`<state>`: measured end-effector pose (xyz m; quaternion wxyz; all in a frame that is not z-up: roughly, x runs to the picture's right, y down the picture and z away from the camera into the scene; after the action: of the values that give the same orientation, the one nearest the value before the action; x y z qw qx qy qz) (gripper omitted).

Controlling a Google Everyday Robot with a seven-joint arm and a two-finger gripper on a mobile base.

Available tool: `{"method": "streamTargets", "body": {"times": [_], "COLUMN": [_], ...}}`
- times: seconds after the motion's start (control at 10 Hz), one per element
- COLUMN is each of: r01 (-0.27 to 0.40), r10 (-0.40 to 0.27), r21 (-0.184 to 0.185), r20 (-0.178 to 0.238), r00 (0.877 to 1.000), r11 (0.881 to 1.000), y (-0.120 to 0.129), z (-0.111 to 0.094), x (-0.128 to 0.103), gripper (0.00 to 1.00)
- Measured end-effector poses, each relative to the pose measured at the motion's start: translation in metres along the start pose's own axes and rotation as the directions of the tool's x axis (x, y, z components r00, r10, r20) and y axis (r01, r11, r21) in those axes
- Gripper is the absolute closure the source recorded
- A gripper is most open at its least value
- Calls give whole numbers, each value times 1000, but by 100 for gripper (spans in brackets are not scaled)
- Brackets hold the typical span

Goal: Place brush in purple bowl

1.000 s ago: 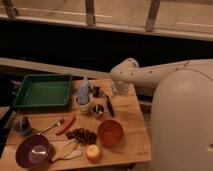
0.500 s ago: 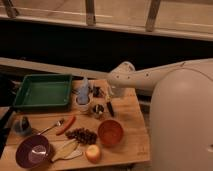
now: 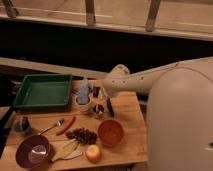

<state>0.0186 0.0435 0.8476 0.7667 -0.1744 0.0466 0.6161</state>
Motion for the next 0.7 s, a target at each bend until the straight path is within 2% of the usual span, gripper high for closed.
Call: {"method": "streamTargets", "body": {"times": [0.4,0.7], "r01": [32,31], "r10": [-32,-30], "r21": [-8,17], "r20": [-21,-34], "r00": [999,999], "r11": [999,999], "y": [11,-2], "z": [39,53], "x": [-6,-17], "gripper": [39,39]}}
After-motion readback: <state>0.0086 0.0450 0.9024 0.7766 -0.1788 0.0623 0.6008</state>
